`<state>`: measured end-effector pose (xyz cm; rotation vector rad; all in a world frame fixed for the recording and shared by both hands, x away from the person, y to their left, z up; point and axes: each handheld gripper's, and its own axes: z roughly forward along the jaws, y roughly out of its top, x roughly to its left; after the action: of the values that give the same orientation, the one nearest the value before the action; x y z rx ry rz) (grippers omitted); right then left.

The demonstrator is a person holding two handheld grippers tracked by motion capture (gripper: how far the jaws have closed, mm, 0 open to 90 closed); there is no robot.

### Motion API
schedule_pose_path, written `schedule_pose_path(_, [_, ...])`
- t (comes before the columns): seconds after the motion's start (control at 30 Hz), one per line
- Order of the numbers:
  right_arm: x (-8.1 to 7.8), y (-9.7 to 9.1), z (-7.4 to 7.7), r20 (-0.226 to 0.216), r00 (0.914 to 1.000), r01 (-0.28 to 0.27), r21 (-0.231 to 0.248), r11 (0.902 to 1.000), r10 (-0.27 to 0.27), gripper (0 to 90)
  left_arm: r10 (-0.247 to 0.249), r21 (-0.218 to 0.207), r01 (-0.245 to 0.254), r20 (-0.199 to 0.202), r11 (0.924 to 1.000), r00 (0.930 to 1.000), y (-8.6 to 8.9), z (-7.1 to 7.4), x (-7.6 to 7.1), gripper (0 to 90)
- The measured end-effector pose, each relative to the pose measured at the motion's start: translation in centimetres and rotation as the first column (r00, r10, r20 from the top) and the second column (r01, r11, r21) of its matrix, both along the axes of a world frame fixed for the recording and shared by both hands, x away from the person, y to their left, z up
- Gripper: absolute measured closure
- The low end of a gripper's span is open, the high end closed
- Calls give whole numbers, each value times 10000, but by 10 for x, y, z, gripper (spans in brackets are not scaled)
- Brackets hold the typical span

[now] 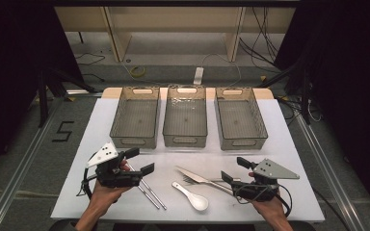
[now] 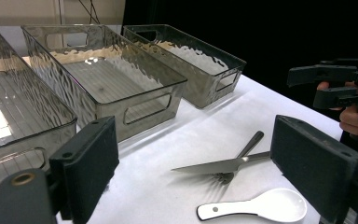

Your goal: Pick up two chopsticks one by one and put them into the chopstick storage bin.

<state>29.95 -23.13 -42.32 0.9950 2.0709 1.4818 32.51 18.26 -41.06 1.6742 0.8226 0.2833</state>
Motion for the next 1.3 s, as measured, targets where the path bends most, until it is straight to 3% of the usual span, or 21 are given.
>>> schedule_pose_path(0.27, [0,0,0,-33,10000,-24,37,10000,24,262,24,181,-23,-38,9998,10000,0,1,1,145])
schedule_pose_path(0.33, [0,-1,0,-59,10000,-11,44,10000,11,263,-13,455,12,20,9990,10000,1,2,3,145])
schedule_pose_path(0.43, [1,-1,0,-96,10000,16,34,10000,-16,263,-73,1117,118,-405,9937,9992,-1,2,8,146])
schedule_pose_path(0.5, [2,-1,-1,-141,9999,28,5,10000,-28,264,145,1885,-52,-480,9821,9987,-3,4,10,150])
schedule_pose_path(0.57, [2,-1,-1,-162,9999,23,-16,10000,-23,265,28,2210,89,-522,9752,9986,-5,8,13,152])
schedule_pose_path(0.67, [2,-1,-1,-218,9998,44,-63,10000,-46,266,-153,2950,284,-468,9551,9988,-8,17,18,154])
schedule_pose_path(0.77, [3,-1,-2,-270,9996,45,-45,10000,-46,266,-345,3248,564,-728,9441,9968,-9,24,25,157])
schedule_pose_path(0.87, [3,-1,-2,-277,9996,55,-16,10000,-55,267,-602,3770,927,-973,9216,9934,-12,29,31,158])
schedule_pose_path(1.0, [4,-1,-2,-333,9994,83,-17,10000,-84,267,-752,4049,1217,-1288,9062,9888,-16,32,41,159])
schedule_pose_path(1.1, [4,-1,-2,-346,9994,77,-7,10000,-77,268,-787,4657,1407,-1503,8737,9855,-18,33,50,161])
schedule_pose_path(1.23, [4,-1,-2,-385,9992,60,-22,10000,-60,268,-893,4818,1674,-1808,8602,9794,-18,30,59,165])
schedule_pose_path(1.3, [3,-1,-2,-373,9993,15,-40,10000,-17,269,-941,5228,1839,-1938,8324,9765,-17,26,58,166])
